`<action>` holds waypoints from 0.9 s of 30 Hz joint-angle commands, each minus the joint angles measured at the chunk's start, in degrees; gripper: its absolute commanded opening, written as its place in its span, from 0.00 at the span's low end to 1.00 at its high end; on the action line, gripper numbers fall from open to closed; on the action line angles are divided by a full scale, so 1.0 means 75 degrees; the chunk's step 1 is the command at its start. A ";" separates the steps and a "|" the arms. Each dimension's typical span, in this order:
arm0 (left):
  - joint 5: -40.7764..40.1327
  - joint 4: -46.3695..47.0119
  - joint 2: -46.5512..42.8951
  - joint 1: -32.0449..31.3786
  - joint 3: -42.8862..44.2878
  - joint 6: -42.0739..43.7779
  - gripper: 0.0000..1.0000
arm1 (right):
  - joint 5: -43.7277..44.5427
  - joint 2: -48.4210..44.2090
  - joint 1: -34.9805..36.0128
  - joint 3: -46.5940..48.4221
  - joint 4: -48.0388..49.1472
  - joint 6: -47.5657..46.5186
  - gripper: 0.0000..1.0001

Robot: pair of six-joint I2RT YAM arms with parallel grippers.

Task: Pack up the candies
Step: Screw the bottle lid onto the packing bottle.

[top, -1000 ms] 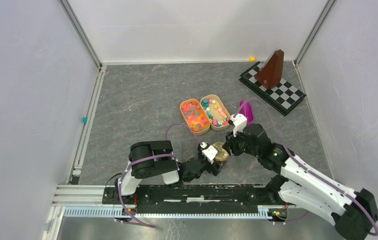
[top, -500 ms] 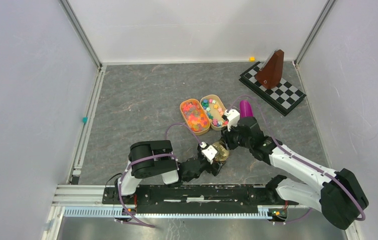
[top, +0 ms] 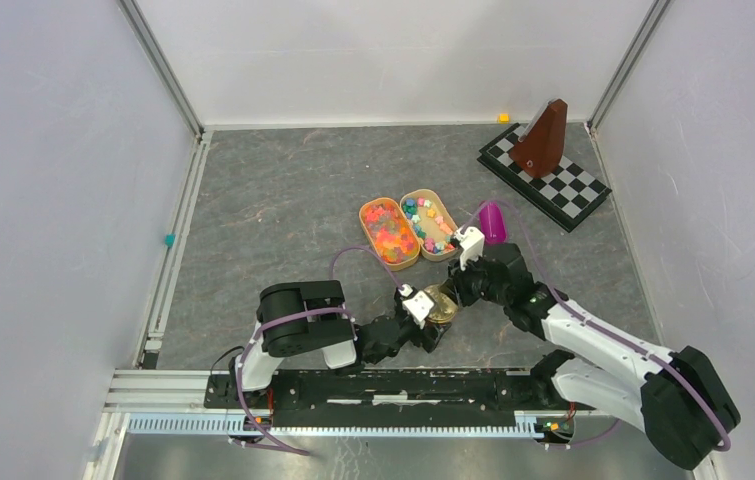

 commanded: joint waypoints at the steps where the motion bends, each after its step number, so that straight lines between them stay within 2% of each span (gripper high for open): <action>1: 0.0139 -0.1972 0.0344 0.0036 -0.0311 -0.0450 0.68 | -0.0497 -0.0361 0.0015 -0.0557 -0.0559 0.0049 0.25; 10: -0.0029 -0.2367 0.0324 0.0374 -0.0260 -0.0812 0.66 | -0.0726 -0.1618 0.0035 -0.1595 -0.1080 0.0621 0.20; 27: -0.0474 -0.3602 -0.0019 0.0985 0.0162 -0.0814 0.64 | -0.0929 -0.3480 0.0562 -0.2425 -0.1620 0.2049 0.11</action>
